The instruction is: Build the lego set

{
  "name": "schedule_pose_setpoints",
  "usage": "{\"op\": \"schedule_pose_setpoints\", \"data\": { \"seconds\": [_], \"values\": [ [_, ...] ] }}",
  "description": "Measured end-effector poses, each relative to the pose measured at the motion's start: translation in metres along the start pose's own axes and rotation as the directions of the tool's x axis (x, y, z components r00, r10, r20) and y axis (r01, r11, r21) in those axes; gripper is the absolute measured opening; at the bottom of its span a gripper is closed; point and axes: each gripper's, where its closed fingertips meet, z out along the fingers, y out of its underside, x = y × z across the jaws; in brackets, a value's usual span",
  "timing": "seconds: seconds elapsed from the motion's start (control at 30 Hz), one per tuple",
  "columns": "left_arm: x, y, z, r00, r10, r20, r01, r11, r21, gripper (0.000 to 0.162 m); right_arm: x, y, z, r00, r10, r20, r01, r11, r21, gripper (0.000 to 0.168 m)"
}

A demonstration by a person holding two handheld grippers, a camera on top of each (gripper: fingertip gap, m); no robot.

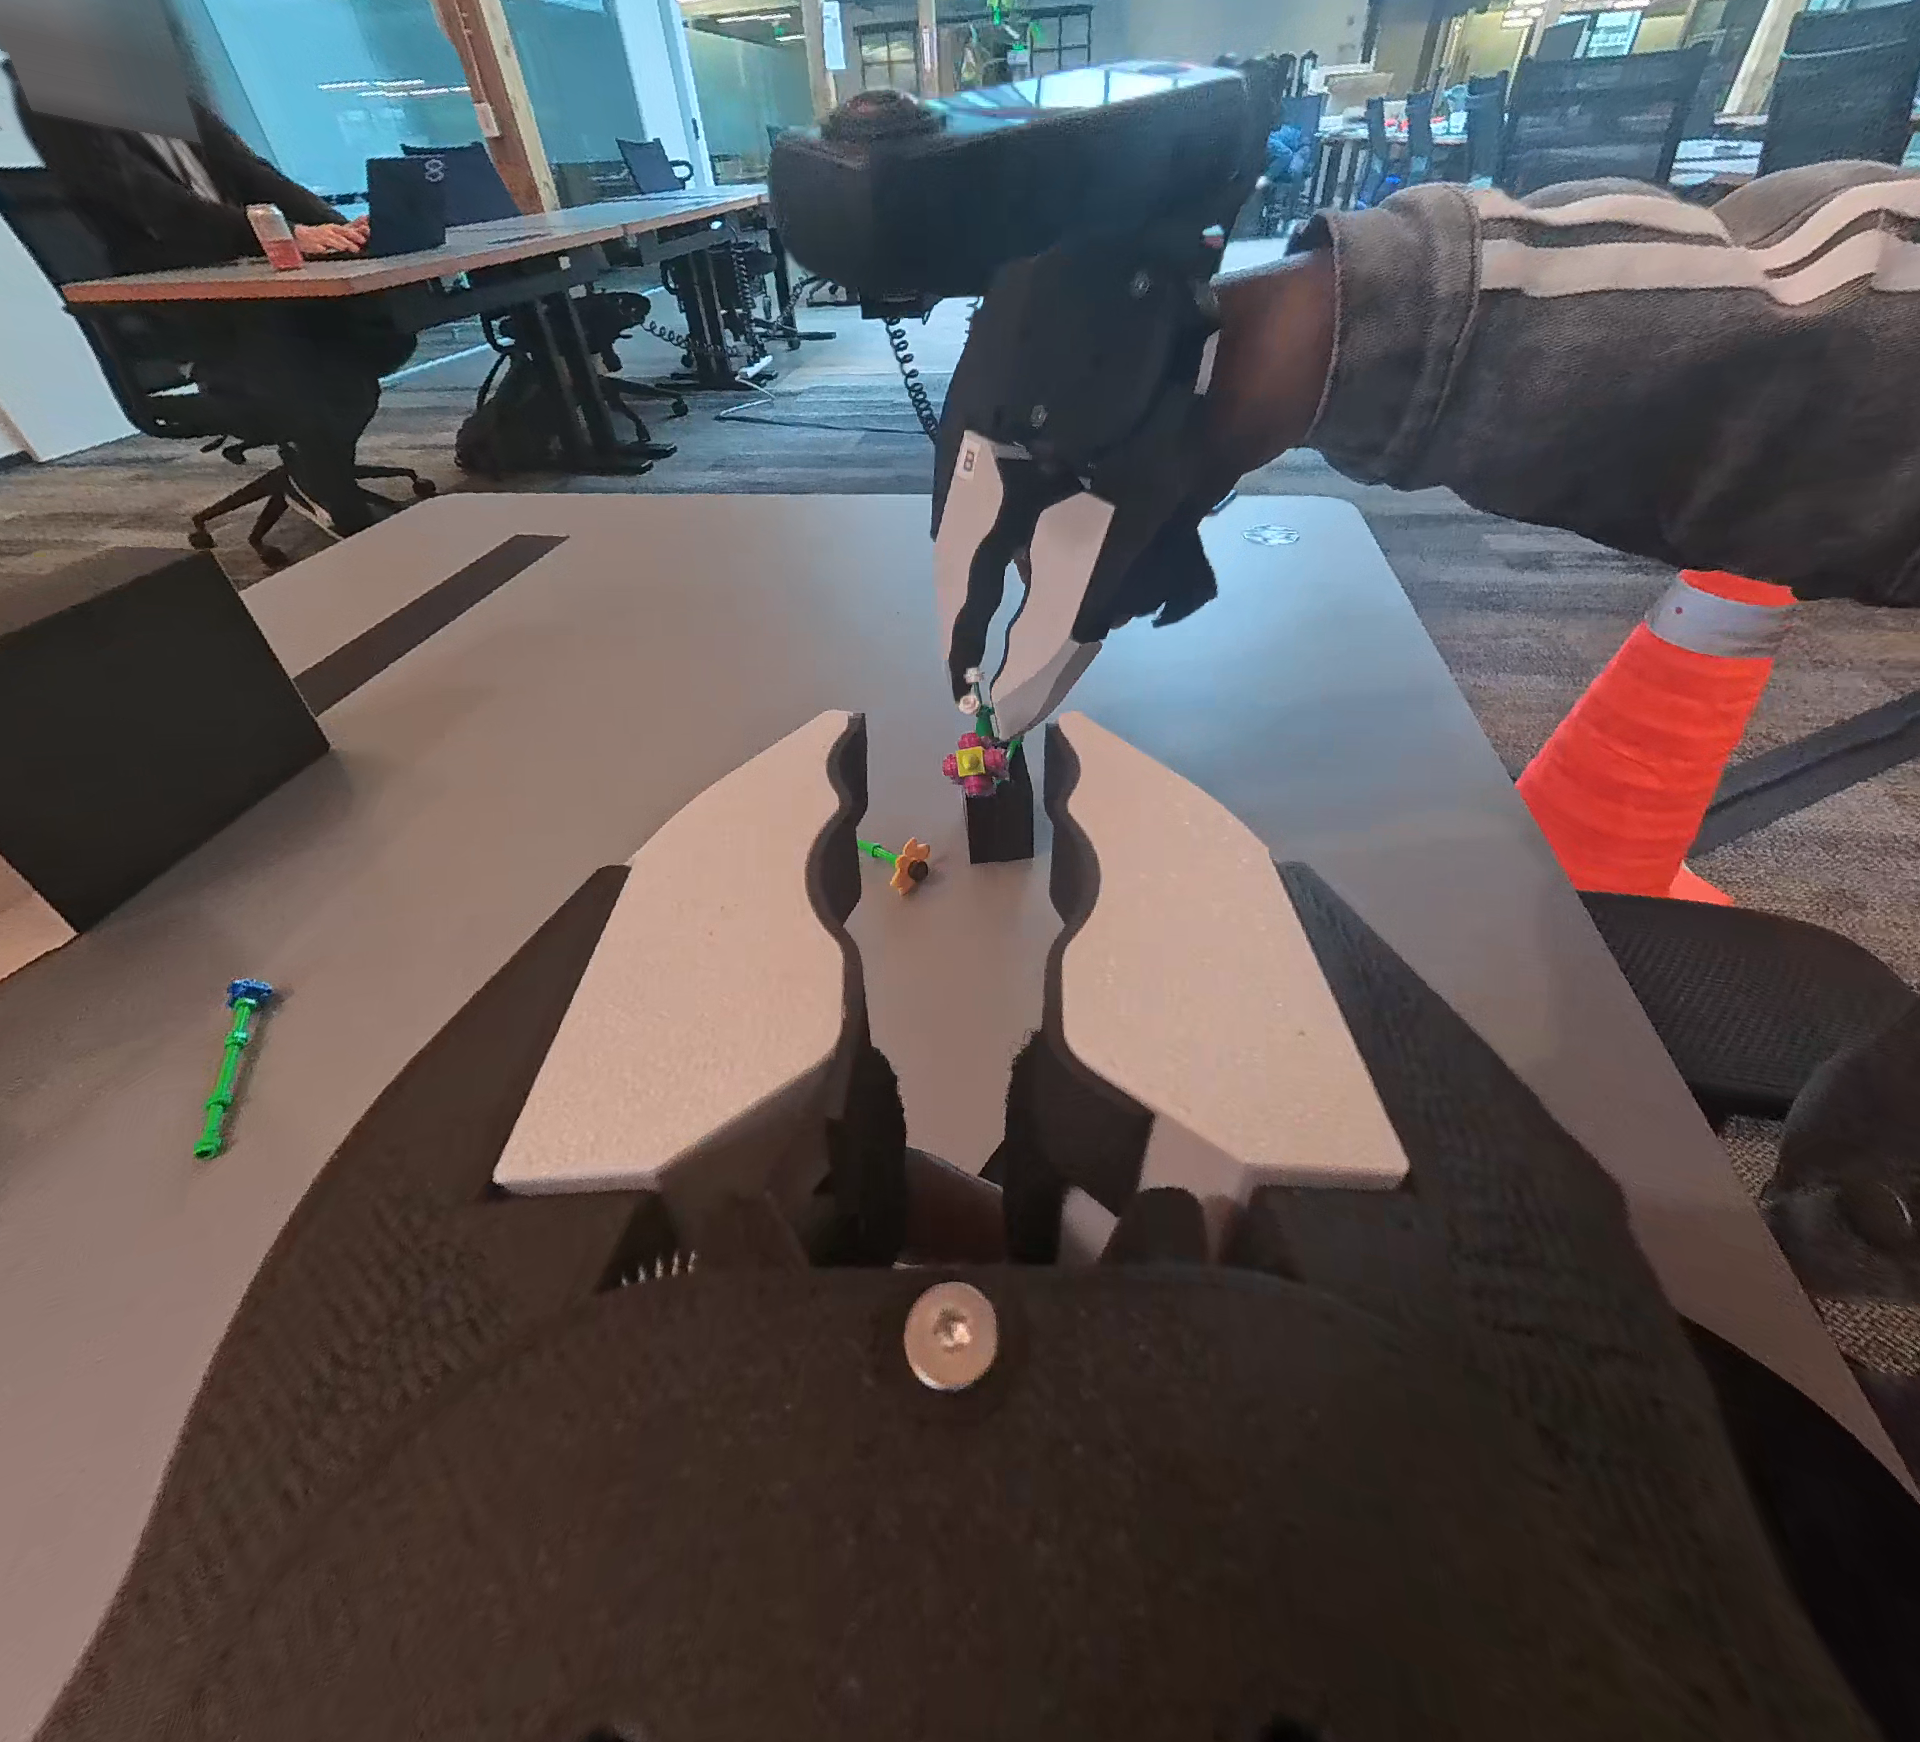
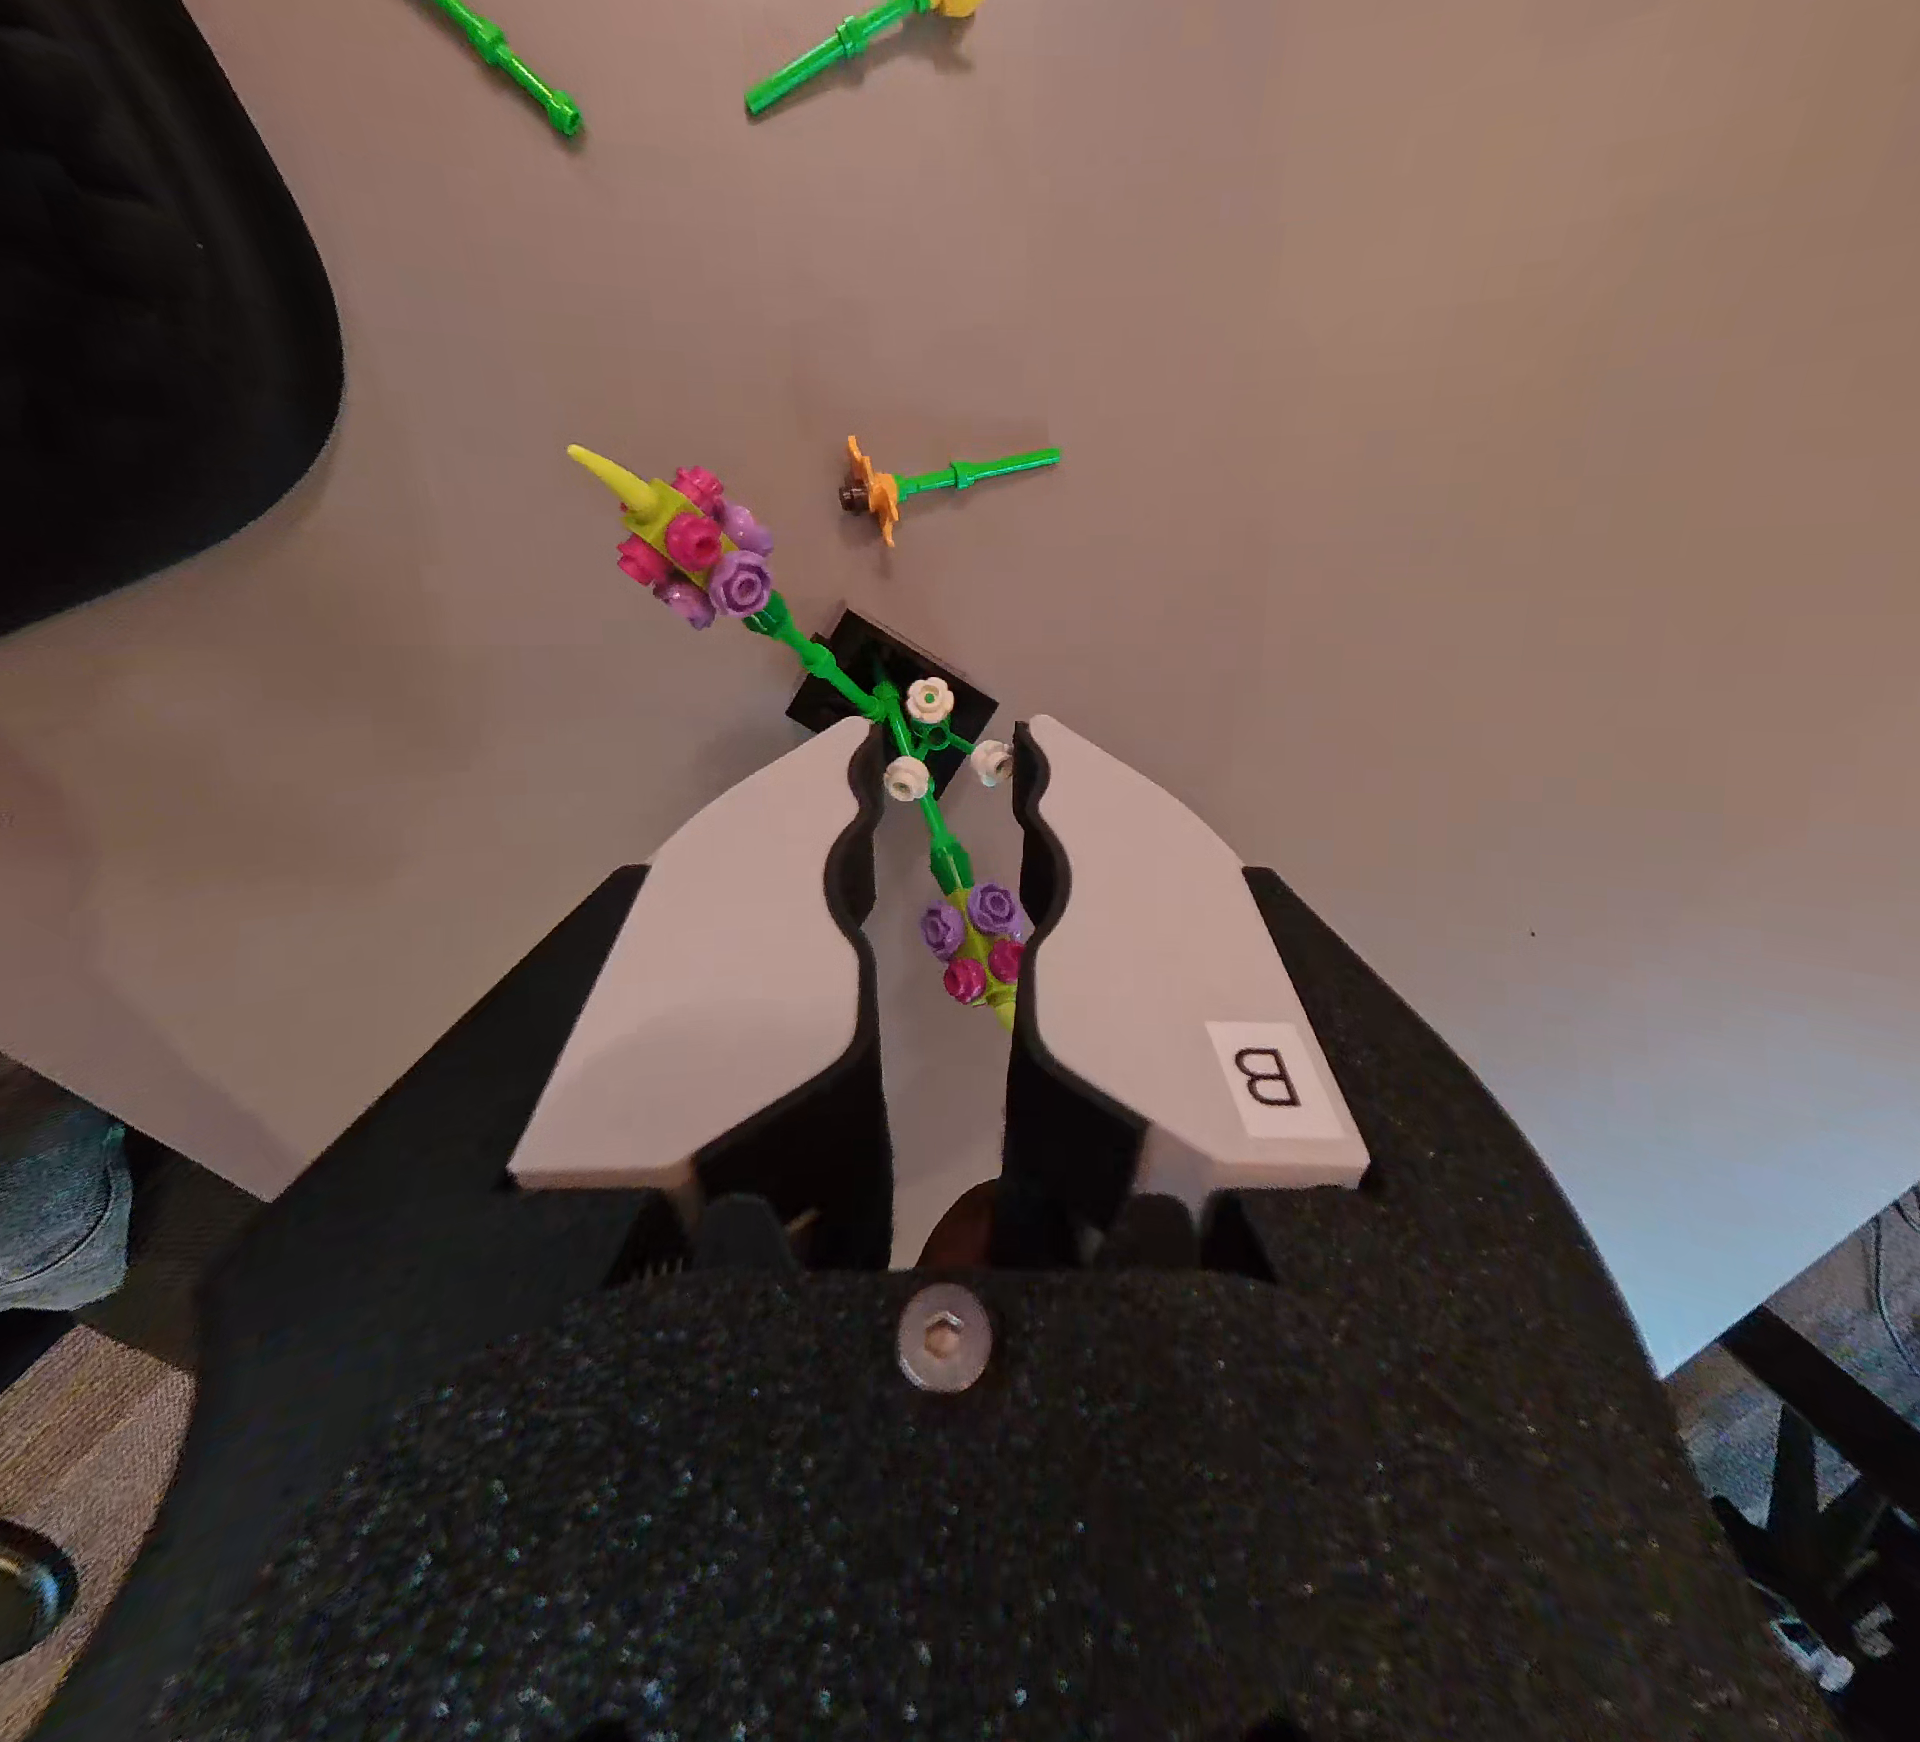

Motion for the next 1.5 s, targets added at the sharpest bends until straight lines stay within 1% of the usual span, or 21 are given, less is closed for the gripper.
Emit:
{"op": "schedule_pose_setpoints", "data": {
  "seconds": [0.27, 0.37, 0.43, 0.5, 0.53, 0.63, 0.7, 0.8, 0.87, 0.93, 1.03, 1.13, 1.23, 1.47, 1.5],
  "values": [
    [0.001, 0.004, 0.001, 1.000, 0.006, -0.003, -0.006, 1.000, -0.015, 0.033, -0.002, 0.002, 0.006, 1.000, 0.006, 0.021, -0.006, 1.000, -0.027, 0.024],
    [0.000, 0.005, 0.002, 1.000, 0.006, -0.003, -0.006, 1.000, -0.019, 0.033, -0.002, 0.000, 0.004, 0.999, 0.019, 0.035, -0.019, 1.000, -0.012, 0.030],
    [0.000, 0.006, 0.002, 1.000, 0.006, -0.001, -0.006, 1.000, -0.023, 0.033, -0.002, 0.000, 0.002, 0.998, 0.029, 0.048, -0.029, 1.000, -0.006, 0.031],
    [-0.007, 0.009, 0.001, 0.999, 0.009, 0.042, -0.007, 0.999, -0.049, 0.033, -0.001, -0.001, -0.003, 0.997, 0.038, 0.064, -0.039, 0.999, 0.009, 0.034],
    [-0.015, 0.012, -0.001, 0.996, 0.010, 0.092, -0.004, 0.997, -0.072, 0.034, 0.000, -0.004, -0.008, 0.996, 0.042, 0.074, -0.045, 0.999, 0.028, 0.035],
    [-0.046, 0.027, -0.010, 0.959, -0.026, 0.282, 0.072, 0.986, -0.152, 0.040, 0.004, -0.022, -0.032, 0.993, 0.043, 0.113, -0.057, 0.991, 0.124, 0.036],
    [-0.057, 0.040, -0.015, 0.941, -0.075, 0.331, 0.148, 0.969, -0.198, 0.047, 0.006, -0.044, -0.049, 0.988, 0.019, 0.152, -0.050, 0.977, 0.206, 0.036],
    [-0.060, 0.057, -0.015, 0.925, -0.168, 0.341, 0.258, 0.936, -0.240, 0.052, -0.003, -0.082, -0.063, 0.960, -0.083, 0.266, 0.003, 0.958, 0.286, 0.036],
    [-0.059, 0.062, -0.013, 0.925, -0.175, 0.336, 0.268, 0.929, -0.255, 0.052, -0.011, -0.104, -0.056, 0.921, -0.188, 0.342, 0.078, 0.947, 0.311, 0.035],
    [-0.058, 0.063, -0.012, 0.930, -0.162, 0.330, 0.253, 0.933, -0.254, 0.052, -0.015, -0.117, -0.035, 0.876, -0.253, 0.411, 0.137, 0.947, 0.291, 0.030],
    [-0.055, 0.065, -0.010, 0.937, -0.146, 0.316, 0.234, 0.937, -0.261, 0.052, -0.005, -0.118, 0.012, 0.843, -0.287, 0.455, 0.219, 0.956, 0.195, 0.024],
    [-0.055, 0.068, -0.010, 0.936, -0.160, 0.314, 0.247, 0.933, -0.262, 0.052, 0.001, -0.119, 0.045, 0.817, -0.325, 0.477, 0.265, 0.945, 0.190, 0.019],
    [-0.060, 0.070, -0.011, 0.930, -0.176, 0.323, 0.262, 0.933, -0.247, 0.052, 0.002, -0.122, 0.059, 0.809, -0.356, 0.468, 0.280, 0.933, 0.226, 0.019],
    [-0.064, 0.071, -0.013, 0.925, -0.182, 0.332, 0.270, 0.932, -0.240, 0.052, -0.003, -0.117, 0.075, 0.813, -0.361, 0.458, 0.292, 0.932, 0.216, 0.019],
    [-0.063, 0.072, -0.012, 0.926, -0.184, 0.331, 0.271, 0.932, -0.239, 0.052, -0.003, -0.117, 0.077, 0.816, -0.365, 0.449, 0.298, 0.930, 0.216, 0.016]
  ]
}}
